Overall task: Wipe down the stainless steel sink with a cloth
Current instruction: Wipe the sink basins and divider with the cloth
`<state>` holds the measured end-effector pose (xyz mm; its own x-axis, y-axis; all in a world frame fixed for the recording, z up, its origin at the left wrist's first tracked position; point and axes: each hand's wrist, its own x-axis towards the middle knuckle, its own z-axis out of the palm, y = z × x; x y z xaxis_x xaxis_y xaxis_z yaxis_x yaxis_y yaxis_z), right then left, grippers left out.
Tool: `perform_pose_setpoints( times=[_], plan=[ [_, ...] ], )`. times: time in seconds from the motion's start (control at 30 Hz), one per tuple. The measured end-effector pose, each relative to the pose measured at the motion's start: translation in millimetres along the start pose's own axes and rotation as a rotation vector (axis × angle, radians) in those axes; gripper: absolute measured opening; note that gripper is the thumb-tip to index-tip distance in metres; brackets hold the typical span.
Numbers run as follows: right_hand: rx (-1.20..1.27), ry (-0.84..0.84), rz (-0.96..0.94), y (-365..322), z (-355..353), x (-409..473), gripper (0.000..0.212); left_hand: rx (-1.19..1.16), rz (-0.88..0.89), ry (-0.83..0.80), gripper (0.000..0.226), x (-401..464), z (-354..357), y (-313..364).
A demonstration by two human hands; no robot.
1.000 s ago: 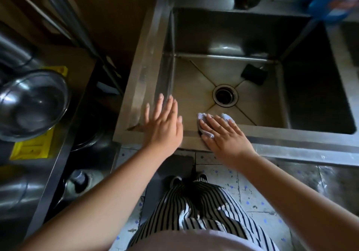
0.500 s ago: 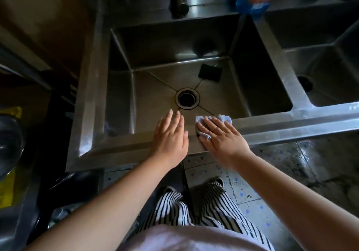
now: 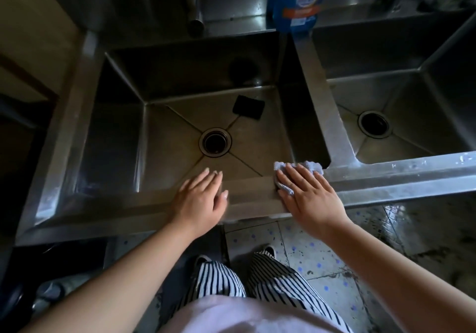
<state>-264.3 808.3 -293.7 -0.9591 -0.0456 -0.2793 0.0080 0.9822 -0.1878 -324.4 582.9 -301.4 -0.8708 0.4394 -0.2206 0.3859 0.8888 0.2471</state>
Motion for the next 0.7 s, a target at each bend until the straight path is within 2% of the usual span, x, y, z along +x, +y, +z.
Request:
perform_pose_setpoints(
  times=[0.03,0.13,0.27,0.4,0.53,0.7],
  plan=[
    [0.005,0.0,0.015,7.3,-2.2,-0.1,0.066,0.008,-0.006,0.0,0.066,-0.4,0.2,0.3],
    [0.008,-0.003,0.066,22.0,-4.8,2.5,0.053,0.033,-0.022,-0.006,0.065,-1.2,0.7,1.2],
    [0.026,-0.023,0.053,15.0,-4.4,4.5,0.053,0.003,-0.003,-0.015,0.081,-0.5,-3.4,5.2],
    [-0.003,-0.029,-0.049,18.2,-5.5,3.1,0.071,-0.061,0.028,-0.059,0.068,6.7,-4.5,21.0],
    [-0.008,0.025,-0.019,37.4,-13.1,-6.1,0.083,-0.129,0.116,-0.103,0.054,31.1,1.9,55.4],
    [-0.06,0.094,0.038,38.9,-21.8,-18.8,0.071,-0.126,0.194,-0.106,0.058,51.1,6.5,72.0]
  ],
)
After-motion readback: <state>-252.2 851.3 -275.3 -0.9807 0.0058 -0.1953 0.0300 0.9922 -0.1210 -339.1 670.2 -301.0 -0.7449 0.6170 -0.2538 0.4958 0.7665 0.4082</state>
